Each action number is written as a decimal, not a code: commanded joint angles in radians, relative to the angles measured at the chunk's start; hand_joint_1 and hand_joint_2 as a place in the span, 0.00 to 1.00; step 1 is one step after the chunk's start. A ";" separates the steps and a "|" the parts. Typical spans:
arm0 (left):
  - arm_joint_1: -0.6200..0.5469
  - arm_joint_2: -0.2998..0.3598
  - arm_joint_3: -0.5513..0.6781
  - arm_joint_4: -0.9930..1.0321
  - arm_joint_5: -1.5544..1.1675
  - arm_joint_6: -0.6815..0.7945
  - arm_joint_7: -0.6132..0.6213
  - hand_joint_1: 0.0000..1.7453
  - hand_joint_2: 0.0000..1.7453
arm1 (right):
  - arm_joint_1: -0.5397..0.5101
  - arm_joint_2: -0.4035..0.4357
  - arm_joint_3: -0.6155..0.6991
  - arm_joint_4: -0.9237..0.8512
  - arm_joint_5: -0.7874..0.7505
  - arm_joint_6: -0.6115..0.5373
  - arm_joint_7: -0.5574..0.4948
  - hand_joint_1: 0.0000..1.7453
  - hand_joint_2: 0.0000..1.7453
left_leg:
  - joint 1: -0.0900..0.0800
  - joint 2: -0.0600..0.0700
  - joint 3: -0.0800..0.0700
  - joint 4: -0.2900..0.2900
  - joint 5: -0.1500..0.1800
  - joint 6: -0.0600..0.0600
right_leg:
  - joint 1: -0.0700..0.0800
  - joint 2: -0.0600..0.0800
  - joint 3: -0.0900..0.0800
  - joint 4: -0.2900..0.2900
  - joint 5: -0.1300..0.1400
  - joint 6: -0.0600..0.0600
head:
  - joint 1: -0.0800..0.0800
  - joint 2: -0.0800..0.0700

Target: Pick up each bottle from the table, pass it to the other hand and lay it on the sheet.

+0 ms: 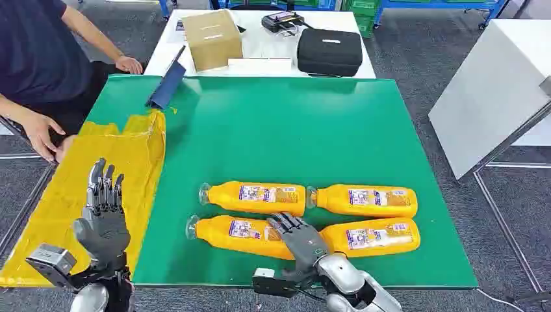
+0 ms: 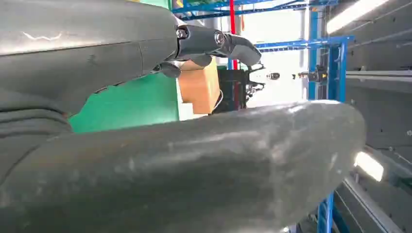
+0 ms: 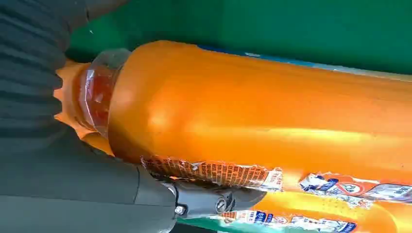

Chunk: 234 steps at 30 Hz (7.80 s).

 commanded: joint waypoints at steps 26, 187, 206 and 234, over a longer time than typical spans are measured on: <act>-0.074 -0.006 0.034 0.103 0.219 0.105 0.073 0.00 1.00 | 0.066 0.131 -0.192 -0.075 -0.491 -0.221 -0.318 1.00 1.00 | 0.002 0.001 -0.001 0.001 0.001 -0.002 | 0.002 0.004 -0.001 0.001 0.002 -0.003 | -0.001 0.000; -0.297 0.081 -0.082 0.241 0.124 -0.301 0.028 0.00 0.00 | -0.439 0.298 -0.046 1.065 -0.158 -0.010 -0.008 1.00 1.00 | 0.005 0.000 -0.008 0.000 0.021 -0.012 | 0.006 0.002 -0.021 0.007 0.018 -0.014 | 0.000 0.000; -0.152 0.092 -0.044 0.112 0.221 -0.315 0.067 0.00 0.00 | -0.350 0.314 -0.313 0.817 -0.250 -0.375 -0.246 1.00 1.00 | 0.005 0.004 -0.013 0.000 0.021 -0.012 | 0.005 0.007 -0.021 0.008 0.019 -0.014 | 0.000 0.000; 0.005 0.076 -0.233 0.045 0.368 -0.316 0.190 0.00 1.00 | -0.031 0.386 -0.136 0.104 -0.564 -0.242 -0.520 1.00 1.00 | 0.004 0.004 -0.029 0.000 0.021 -0.010 | 0.005 0.008 -0.036 0.009 0.019 -0.011 | 0.000 0.000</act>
